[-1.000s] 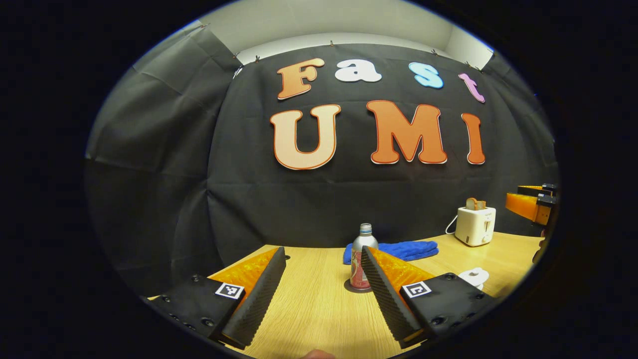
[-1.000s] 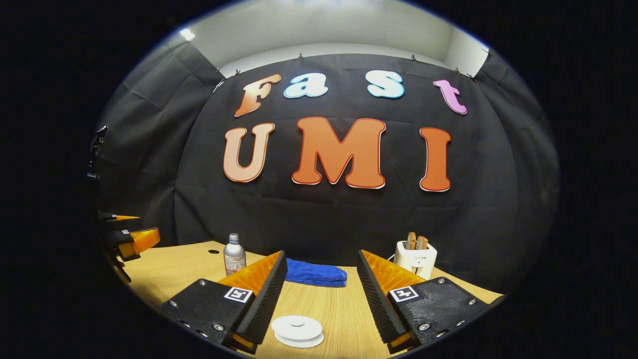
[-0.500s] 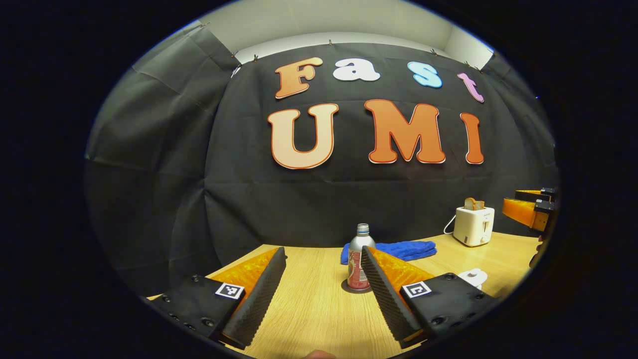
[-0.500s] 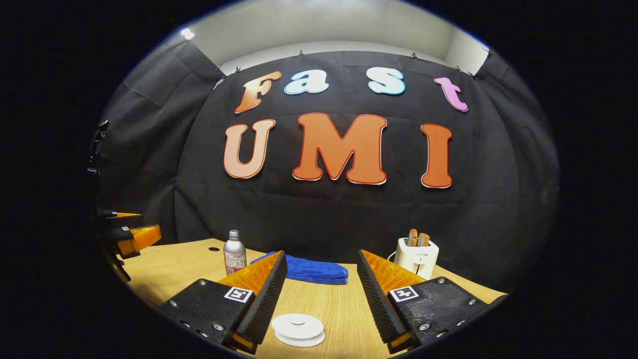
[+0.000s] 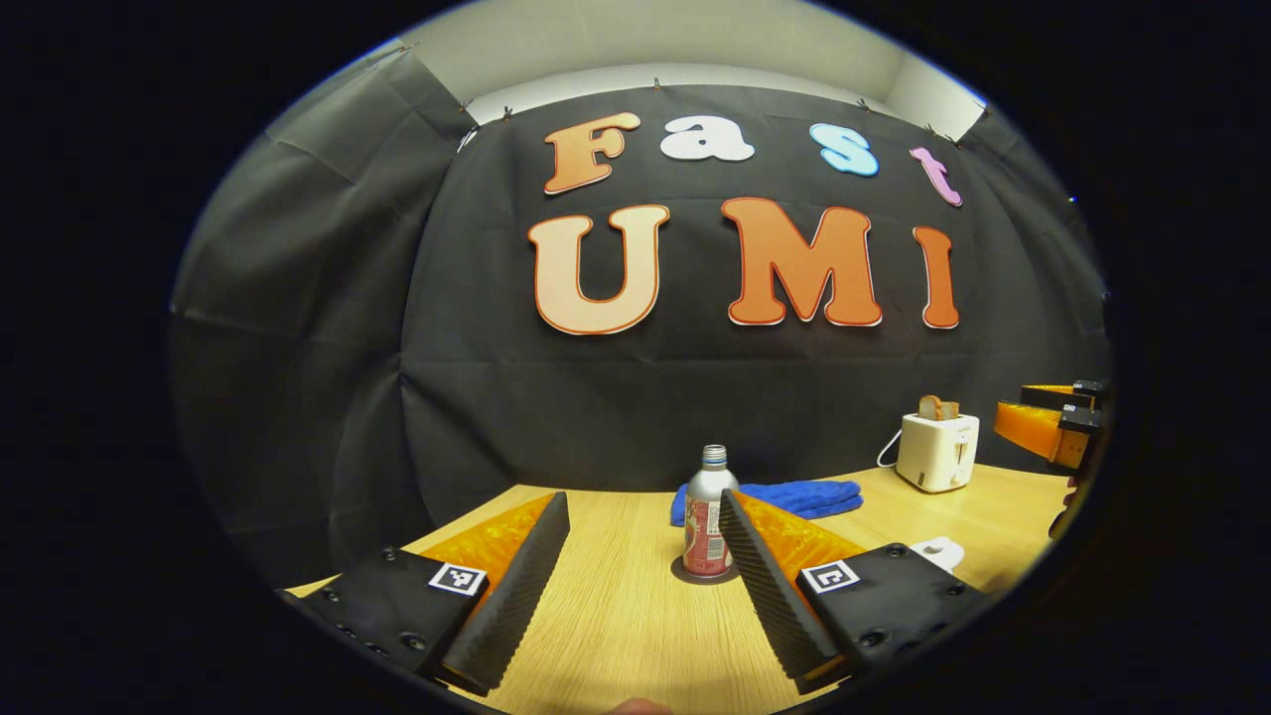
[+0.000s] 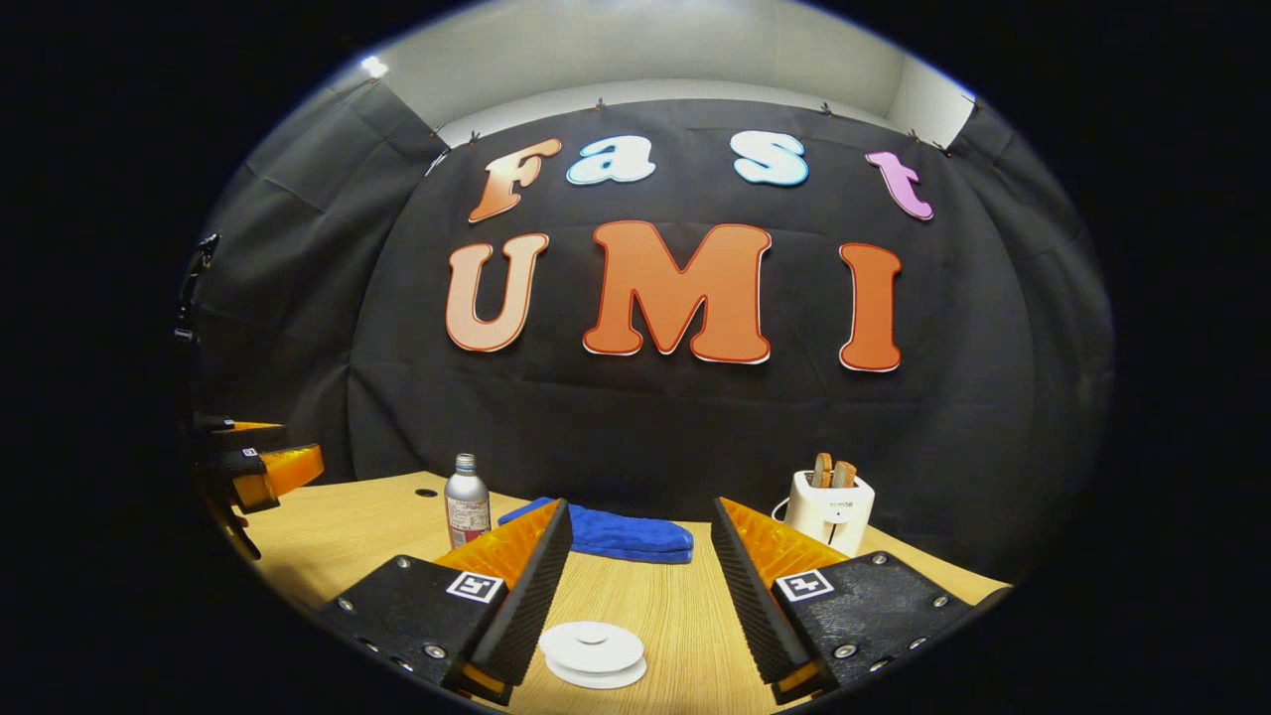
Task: Open the teacup lid with one hand, grasp the water bottle and pour water into the teacup with the other hand; after pouring, place the water bottle on the coaster and then close the teacup lid.
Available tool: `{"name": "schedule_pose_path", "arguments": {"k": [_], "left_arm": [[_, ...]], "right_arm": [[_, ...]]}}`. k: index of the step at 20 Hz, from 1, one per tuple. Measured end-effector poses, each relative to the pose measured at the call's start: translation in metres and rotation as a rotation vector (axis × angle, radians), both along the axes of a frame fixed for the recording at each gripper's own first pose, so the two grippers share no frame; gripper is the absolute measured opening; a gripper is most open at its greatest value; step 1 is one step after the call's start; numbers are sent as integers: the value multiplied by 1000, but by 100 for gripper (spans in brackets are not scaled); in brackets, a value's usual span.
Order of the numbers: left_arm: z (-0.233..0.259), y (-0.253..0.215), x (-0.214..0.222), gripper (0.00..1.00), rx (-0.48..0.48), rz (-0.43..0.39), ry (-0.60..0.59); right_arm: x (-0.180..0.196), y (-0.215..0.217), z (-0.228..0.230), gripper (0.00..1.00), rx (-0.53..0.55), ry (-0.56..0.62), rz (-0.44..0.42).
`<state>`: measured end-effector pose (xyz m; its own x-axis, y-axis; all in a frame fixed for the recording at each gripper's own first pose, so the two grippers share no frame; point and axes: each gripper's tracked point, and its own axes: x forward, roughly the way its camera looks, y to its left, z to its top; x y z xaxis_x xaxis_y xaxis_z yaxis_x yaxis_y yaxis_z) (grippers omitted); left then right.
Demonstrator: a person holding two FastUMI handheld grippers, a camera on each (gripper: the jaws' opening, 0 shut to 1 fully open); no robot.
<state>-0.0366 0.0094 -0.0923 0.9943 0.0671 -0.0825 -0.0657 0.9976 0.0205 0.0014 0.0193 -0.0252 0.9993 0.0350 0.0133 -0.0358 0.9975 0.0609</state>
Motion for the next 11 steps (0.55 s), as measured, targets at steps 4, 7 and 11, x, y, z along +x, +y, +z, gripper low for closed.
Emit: {"name": "schedule_pose_path", "arguments": {"k": [4,7,11], "left_arm": [[-1,0,-1,100,3,1,0],[-2,-2,0,99,6,-1,3],[-3,-1,1,99,12,5,2]], "right_arm": [[0,0,0,84,-2,0,-1],[0,1,-1,84,-3,2,2],[0,2,-2,84,-2,5,3]]}}
